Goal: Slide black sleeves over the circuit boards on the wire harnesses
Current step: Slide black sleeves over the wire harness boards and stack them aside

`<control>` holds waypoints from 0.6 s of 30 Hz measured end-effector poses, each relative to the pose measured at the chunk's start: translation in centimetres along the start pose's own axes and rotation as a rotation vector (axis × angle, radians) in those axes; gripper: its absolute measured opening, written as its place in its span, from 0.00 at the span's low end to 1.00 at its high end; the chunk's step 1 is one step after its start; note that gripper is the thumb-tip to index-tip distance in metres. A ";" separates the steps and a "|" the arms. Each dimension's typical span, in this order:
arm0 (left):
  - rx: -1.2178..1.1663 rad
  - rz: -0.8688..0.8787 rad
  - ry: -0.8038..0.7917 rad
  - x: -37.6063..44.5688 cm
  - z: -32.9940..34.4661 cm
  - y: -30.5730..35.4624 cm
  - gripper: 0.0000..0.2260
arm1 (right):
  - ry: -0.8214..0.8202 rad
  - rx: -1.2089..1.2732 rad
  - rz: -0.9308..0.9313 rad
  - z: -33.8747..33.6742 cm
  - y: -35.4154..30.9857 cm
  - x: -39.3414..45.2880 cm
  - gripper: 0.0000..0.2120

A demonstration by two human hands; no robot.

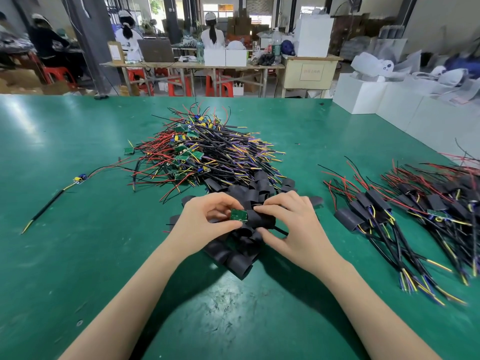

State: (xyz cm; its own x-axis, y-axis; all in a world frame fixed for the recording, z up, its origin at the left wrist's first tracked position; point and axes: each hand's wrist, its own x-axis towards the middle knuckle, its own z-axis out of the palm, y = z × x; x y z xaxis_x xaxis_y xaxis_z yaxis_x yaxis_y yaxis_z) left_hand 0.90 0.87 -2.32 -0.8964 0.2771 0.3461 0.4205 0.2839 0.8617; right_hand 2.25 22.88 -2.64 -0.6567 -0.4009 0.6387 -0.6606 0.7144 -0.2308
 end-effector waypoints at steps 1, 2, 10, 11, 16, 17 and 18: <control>-0.005 -0.005 0.003 0.0 0.0 0.1 0.12 | -0.007 0.018 0.012 0.0 0.0 0.0 0.16; -0.013 -0.014 0.004 0.0 0.0 0.2 0.12 | -0.011 0.031 0.022 -0.1 0.0 0.0 0.16; -0.139 -0.137 -0.022 -0.1 -0.3 1.0 0.12 | 0.036 0.003 0.004 -0.1 0.1 0.2 0.15; -0.152 -0.156 -0.024 -0.1 -0.2 1.1 0.11 | 0.045 -0.009 -0.007 -0.1 0.1 0.2 0.15; -0.221 -0.270 -0.034 -0.2 -0.1 1.1 0.06 | 0.080 -0.082 -0.059 0.0 0.1 0.4 0.16; -0.241 -0.287 -0.042 -0.2 0.0 1.2 0.06 | 0.081 -0.097 -0.069 0.0 0.1 0.4 0.16; -0.260 -0.302 -0.048 -0.2 0.1 1.2 0.07 | 0.082 -0.114 -0.080 0.0 0.1 0.4 0.16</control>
State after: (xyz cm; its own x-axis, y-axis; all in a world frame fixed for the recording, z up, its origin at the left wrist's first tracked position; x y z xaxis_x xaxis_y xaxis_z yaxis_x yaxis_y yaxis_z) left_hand 1.58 1.22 -1.36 -0.9639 0.2614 0.0502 0.0838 0.1191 0.9893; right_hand 1.94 22.75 -2.37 -0.5686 -0.4144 0.7106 -0.6610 0.7443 -0.0949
